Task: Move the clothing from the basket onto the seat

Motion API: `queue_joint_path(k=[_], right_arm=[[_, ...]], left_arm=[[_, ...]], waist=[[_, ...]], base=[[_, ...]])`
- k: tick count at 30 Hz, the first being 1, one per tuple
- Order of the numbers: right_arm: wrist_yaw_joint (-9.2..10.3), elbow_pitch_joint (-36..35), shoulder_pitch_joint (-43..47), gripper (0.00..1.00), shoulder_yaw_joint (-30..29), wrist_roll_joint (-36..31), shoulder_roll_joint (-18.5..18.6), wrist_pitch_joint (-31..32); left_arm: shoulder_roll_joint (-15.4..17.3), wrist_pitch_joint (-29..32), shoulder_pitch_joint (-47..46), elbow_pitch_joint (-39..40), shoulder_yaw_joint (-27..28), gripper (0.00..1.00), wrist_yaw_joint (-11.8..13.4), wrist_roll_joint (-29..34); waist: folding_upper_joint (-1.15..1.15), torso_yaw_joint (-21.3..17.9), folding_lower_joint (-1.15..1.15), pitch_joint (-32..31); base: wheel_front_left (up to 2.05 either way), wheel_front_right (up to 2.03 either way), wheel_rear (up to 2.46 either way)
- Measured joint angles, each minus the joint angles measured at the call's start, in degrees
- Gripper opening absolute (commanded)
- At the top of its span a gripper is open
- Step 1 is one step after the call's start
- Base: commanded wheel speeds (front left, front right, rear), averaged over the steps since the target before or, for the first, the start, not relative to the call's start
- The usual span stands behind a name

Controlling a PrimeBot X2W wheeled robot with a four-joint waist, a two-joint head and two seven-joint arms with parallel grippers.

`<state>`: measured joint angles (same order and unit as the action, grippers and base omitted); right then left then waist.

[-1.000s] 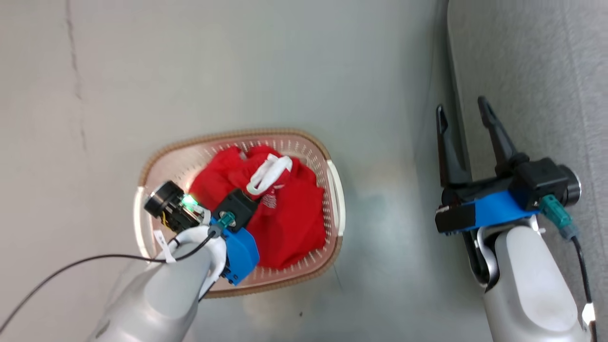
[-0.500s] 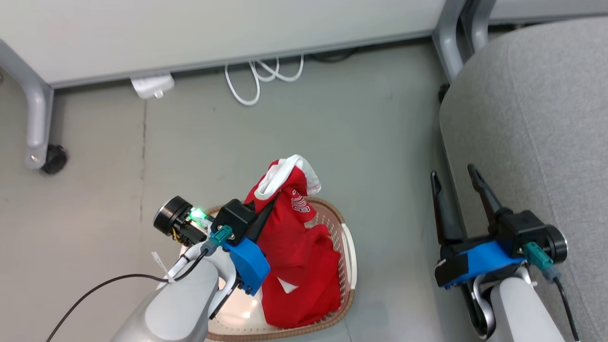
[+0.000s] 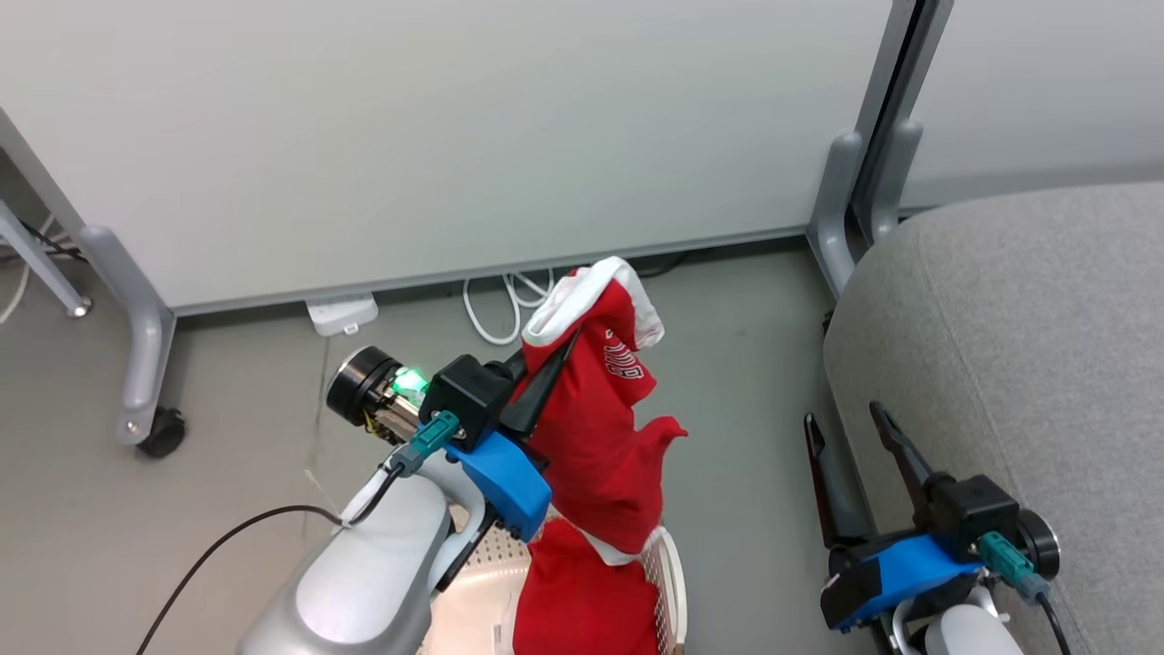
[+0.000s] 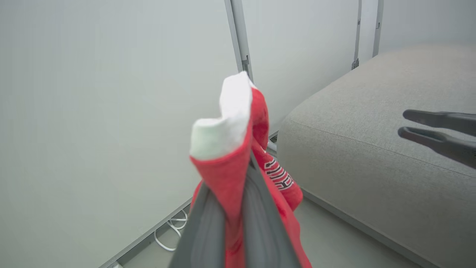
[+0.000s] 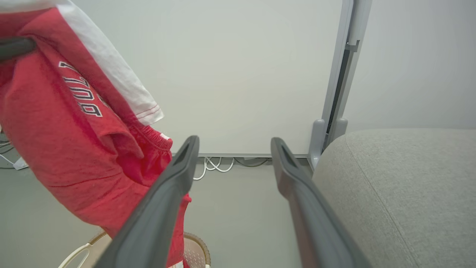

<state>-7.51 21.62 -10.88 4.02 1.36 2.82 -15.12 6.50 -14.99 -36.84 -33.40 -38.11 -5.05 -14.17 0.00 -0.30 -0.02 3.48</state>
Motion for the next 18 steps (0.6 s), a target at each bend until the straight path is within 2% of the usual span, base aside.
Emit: queue_joint_path(k=[7,14,18], right_arm=[[0.00,0.3,2.3,1.00,0.8,0.2,0.0,0.0],[0.00,0.3,2.9,1.00,1.7,-0.3,0.0,0.0],[0.00,0.2,2.9,1.00,4.2,-0.7,0.0,0.0]], left_arm=[[-0.8,0.0,-1.1,1.1,-0.9,0.00,-0.5,-0.5],[-1.0,0.0,-1.5,1.1,-1.3,0.00,-0.6,-0.9],[-1.2,0.0,-1.6,1.2,-1.7,0.00,-0.6,-1.2]], waist=[[0.00,0.8,0.01,-3.5],[0.00,1.2,0.01,-4.3],[0.00,1.8,0.01,-4.4]], base=[[0.00,0.00,0.00],[0.00,0.00,0.00],[0.00,0.00,0.00]])
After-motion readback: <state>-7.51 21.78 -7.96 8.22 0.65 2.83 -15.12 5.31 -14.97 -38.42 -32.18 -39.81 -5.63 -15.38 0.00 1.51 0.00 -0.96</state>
